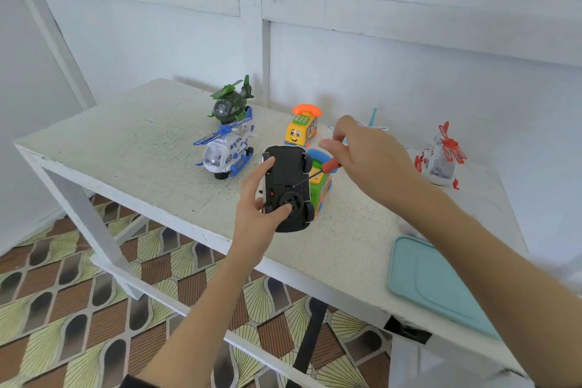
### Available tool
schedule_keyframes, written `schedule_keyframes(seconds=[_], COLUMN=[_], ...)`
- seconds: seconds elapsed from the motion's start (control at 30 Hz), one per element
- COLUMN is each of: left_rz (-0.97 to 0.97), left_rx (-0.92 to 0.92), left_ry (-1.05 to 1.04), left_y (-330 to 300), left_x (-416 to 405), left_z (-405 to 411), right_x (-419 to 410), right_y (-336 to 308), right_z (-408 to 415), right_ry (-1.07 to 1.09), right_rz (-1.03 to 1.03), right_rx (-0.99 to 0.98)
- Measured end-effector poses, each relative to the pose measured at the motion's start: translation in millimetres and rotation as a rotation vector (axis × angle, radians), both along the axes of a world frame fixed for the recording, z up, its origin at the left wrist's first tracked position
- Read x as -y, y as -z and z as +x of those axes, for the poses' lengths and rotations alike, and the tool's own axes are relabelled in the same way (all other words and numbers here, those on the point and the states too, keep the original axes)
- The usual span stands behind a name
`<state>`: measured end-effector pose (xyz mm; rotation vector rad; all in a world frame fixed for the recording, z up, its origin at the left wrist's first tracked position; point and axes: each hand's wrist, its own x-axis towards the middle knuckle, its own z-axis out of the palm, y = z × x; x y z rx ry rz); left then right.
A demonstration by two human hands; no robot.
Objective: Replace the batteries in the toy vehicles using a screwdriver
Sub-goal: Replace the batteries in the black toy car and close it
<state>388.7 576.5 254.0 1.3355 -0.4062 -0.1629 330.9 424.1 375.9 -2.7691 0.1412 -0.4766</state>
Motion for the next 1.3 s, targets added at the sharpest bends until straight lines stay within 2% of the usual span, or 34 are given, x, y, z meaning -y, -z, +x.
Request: schedule_keyframes(seconds=[0.07, 0.1, 0.2, 0.23, 0.3, 0.37, 0.43, 0.53, 0.6, 0.7, 0.77, 0.8, 0.9, 0.93, 1.1, 1.23, 1.3], left_rz=[-0.003, -0.008, -0.017, -0.015, -0.012, -0.022, -0.027, -0.032, -0.030, -0.025, -0.023, -0.017, -0.014, -0.010, -0.014, -0.022, -0.030], left_rx=[-0.018, -0.030, -0.050, -0.046, -0.038, -0.035, -0.037, -0.039, -0.033, -0.026, -0.024, -0.022, -0.018, -0.015, -0.024, -0.003, 0.003], left_ry=[-0.001, -0.003, -0.010, -0.010, -0.011, -0.011, -0.012, -0.026, -0.025, -0.027, -0.020, -0.018, -0.022, -0.022, -0.023, -0.024, -0.030], left_y=[1, 2, 3, 3, 3, 2, 1, 1, 2, 2, 1, 2, 2, 2, 3, 2, 2], left_x=[0, -1, -3, -3, -3, -2, -2, -4, -4, -4, -4, -4, -5, -5, -5, -7, -7], left_z=[0, 0, 1, 1, 0, 1, 1, 4, 5, 4, 3, 3, 4, 4, 2, 5, 8], right_x=[5, 8, 11, 11, 9, 10, 12, 11, 10, 3, 5, 6, 9, 9, 13, 27, 31], right_y=[3, 5, 6, 5, 2, 1, 5, 10, 13, 10, 10, 11, 12, 13, 15, 18, 21], right_z=[3, 3, -2, -3, -2, 1, 0, -4, -5, -1, 0, 0, 0, 1, 6, -2, -6], right_ry=[0.117, 0.081, -0.193, -0.218, -0.115, 0.038, 0.053, -0.175, -0.203, -0.013, 0.040, 0.001, -0.222, -0.228, 0.099, 0.005, -0.062], right_rz=[-0.125, -0.070, 0.270, 0.302, 0.242, 0.053, -0.006, 0.239, 0.296, 0.094, -0.016, 0.016, 0.282, 0.282, -0.069, -0.010, -0.058], right_rx=[-0.032, -0.016, -0.019, -0.030, -0.035, -0.058, -0.050, -0.002, 0.009, 0.008, 0.008, 0.022, 0.029, 0.029, -0.073, -0.195, -0.278])
